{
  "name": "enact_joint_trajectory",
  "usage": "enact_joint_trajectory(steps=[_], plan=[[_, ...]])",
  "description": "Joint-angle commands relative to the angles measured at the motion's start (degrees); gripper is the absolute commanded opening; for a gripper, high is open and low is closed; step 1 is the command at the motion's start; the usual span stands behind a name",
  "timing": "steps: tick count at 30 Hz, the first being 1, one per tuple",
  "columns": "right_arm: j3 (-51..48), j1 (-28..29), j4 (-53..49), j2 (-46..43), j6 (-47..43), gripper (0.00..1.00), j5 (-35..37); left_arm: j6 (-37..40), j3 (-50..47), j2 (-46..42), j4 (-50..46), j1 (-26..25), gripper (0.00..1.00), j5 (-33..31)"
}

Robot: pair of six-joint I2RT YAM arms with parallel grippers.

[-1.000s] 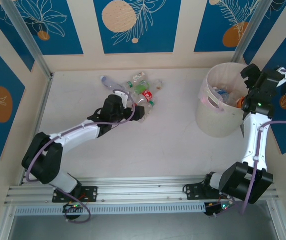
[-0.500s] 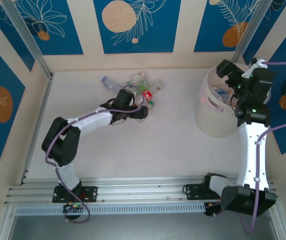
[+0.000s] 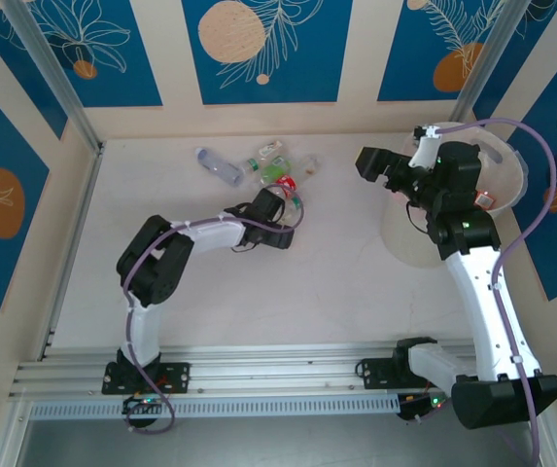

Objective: Put the plastic bottles in the bin

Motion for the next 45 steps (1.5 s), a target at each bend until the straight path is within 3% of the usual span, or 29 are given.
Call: enact_joint_trajectory(steps=[1,6,9,15,25,29,32,39,45], plan=[[-1.2,0.5,-1.4,-0.4,-1.3,1.0,1.1,3.0,2.9,1.8,1.1,-0.5,0.91,-3.1],[-2.3,0.8,-1.5,-0.8,-0.8,1.0,1.0,5.5,2.7,1.5,3.0,-0.8,0.89,-0.6],[-3.2,1.1,-1.6,-1.0,0.0,1.0,0.8,5.1,0.5,-0.7,3.4,-1.5,1.0,-2.2],[-4.3,2.4,-2.6,-1.6,1.2,1.0,1.6,6.5,-3.4,-4.5,4.3,2.8,1.0,-0.4],[-8.4,4.7,-3.1,-6.8,1.4,1.0,7.0,18.3,3.4,2.5,4.9,4.4,1.0,6.3],[-8.8,4.8,-3.6,-7.3,1.2,1.0,8.6,18.5,1.2,1.8,8.8,4.1,0.9,10.8],[-9.3,4.7,-3.2,-7.1,1.3,1.0,9.3,17.7,-0.5,1.1,10.0,3.7,0.77,9.9],[-10.2,4.8,0.6,-6.6,1.1,1.0,6.0,14.5,-6.7,-6.0,10.8,3.0,0.57,9.2],[-11.8,5.0,2.8,-6.1,5.6,1.0,4.1,8.8,-15.2,-17.2,16.7,2.4,0.44,19.0]])
